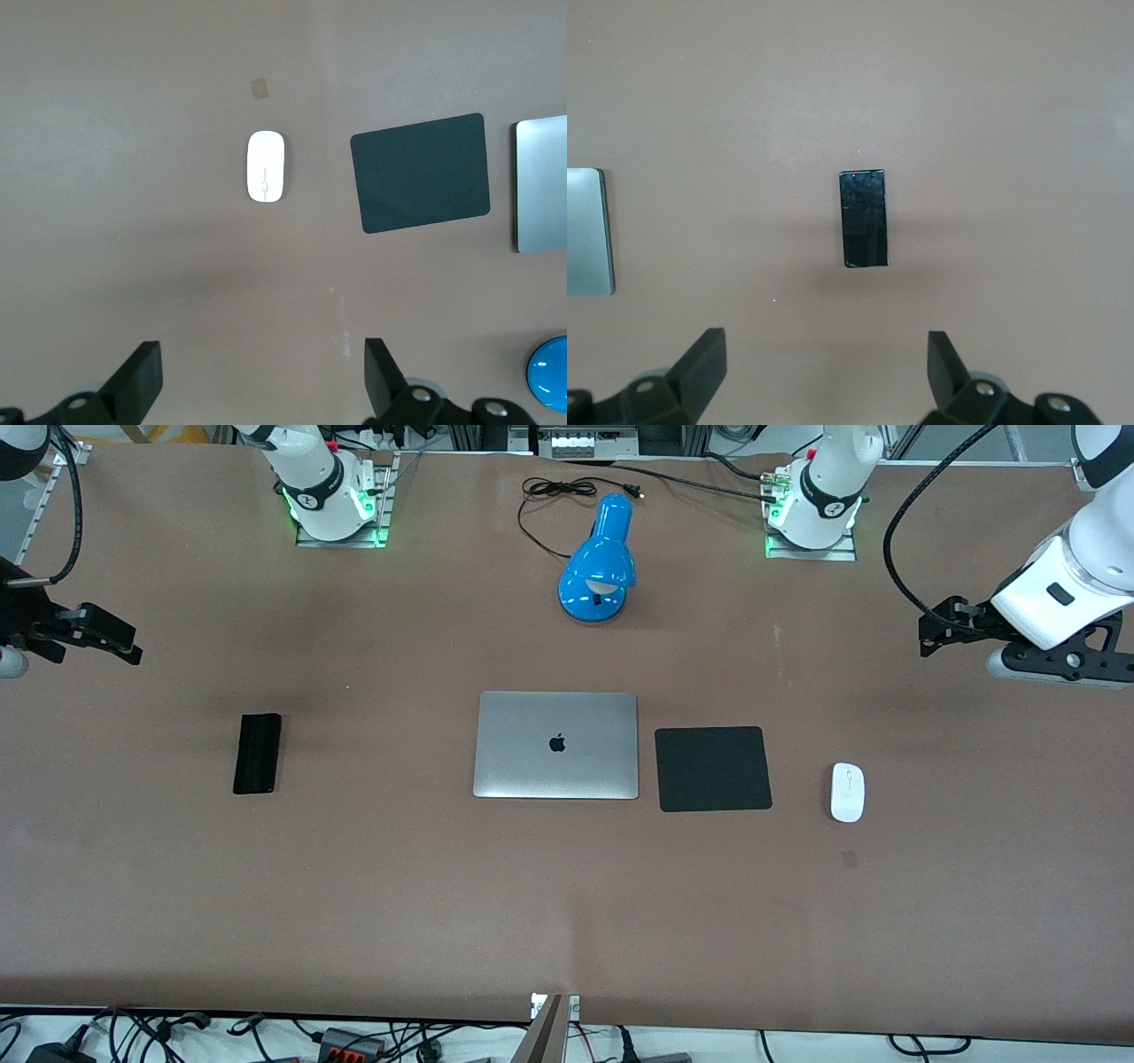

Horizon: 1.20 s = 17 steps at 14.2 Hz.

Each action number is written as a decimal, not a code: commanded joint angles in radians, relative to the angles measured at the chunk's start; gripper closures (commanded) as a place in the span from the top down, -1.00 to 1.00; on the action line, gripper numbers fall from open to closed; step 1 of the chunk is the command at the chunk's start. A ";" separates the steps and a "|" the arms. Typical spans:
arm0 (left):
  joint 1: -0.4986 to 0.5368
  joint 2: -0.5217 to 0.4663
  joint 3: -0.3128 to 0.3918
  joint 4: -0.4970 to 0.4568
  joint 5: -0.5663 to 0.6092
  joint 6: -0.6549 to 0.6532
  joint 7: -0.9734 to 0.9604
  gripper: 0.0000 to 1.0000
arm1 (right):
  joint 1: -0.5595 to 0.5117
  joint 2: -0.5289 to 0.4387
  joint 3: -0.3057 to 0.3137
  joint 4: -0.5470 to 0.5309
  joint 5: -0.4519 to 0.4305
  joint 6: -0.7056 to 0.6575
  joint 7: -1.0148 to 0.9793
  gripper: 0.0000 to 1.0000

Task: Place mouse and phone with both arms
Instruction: 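Reach the right gripper to the phone while the left gripper reaches the mouse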

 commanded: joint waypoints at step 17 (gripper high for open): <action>0.029 0.254 0.003 0.080 0.001 0.015 0.023 1.00 | -0.008 0.180 -0.001 -0.068 -0.010 0.154 -0.010 1.00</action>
